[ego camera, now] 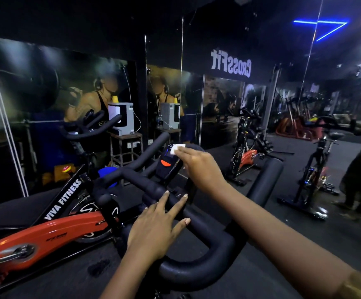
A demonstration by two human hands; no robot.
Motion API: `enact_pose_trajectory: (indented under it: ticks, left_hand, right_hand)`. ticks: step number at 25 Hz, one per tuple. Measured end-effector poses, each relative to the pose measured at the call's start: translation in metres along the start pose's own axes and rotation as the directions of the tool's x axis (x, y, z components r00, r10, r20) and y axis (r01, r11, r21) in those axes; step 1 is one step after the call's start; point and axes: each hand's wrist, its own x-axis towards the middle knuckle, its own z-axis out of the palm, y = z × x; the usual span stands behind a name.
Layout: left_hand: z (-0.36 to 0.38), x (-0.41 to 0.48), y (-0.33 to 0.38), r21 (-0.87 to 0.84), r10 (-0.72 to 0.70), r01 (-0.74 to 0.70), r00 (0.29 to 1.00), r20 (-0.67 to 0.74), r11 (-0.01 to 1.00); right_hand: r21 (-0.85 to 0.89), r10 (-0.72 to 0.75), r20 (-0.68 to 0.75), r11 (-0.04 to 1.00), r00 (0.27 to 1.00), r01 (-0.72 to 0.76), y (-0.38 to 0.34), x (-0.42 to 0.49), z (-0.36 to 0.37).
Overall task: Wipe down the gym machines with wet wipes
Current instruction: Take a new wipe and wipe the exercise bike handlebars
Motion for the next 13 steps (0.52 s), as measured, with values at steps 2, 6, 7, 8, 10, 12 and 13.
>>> enact_pose_trajectory:
  ticks: [2, 6, 7, 8, 10, 12, 13]
  left_hand:
    - [0.002, 0.000, 0.000, -0.005, 0.003, -0.003, 1.000, -0.001, 1.000]
    - [0.002, 0.002, -0.002, -0.003, 0.001, -0.001, 1.000, -0.006, 1.000]
    - [0.001, 0.001, -0.002, 0.003, 0.007, -0.007, 1.000, -0.002, 1.000]
    - [0.001, 0.000, -0.001, 0.004, 0.012, -0.012, 1.000, 0.004, 1.000]
    - [-0.001, -0.001, 0.000, -0.006, 0.018, -0.018, 1.000, -0.001, 1.000]
    - [0.000, 0.000, -0.002, -0.028, 0.025, -0.026, 0.999, -0.020, 0.999]
    - [0.001, 0.000, -0.001, -0.031, 0.029, -0.030, 0.999, -0.024, 0.999]
  right_hand:
    - [-0.094, -0.036, 0.075, 0.995, 0.997, 0.043, 0.008, 0.001, 0.002]
    - [0.020, -0.253, 0.383, 0.964, 0.889, 0.265, 0.003, -0.020, 0.019]
    - [0.077, -0.261, 0.420, 0.965, 0.869, 0.252, 0.003, -0.024, 0.015]
    - [0.097, -0.219, 0.379, 0.976, 0.899, 0.197, 0.006, -0.025, 0.008]
    - [0.110, -0.054, 0.189, 0.993, 0.980, 0.033, 0.023, -0.023, -0.008]
    - [0.026, 0.106, 0.097, 0.994, 0.990, -0.109, 0.041, -0.018, -0.020]
    - [-0.042, 0.169, 0.159, 0.986, 0.973, -0.164, 0.045, -0.015, -0.022]
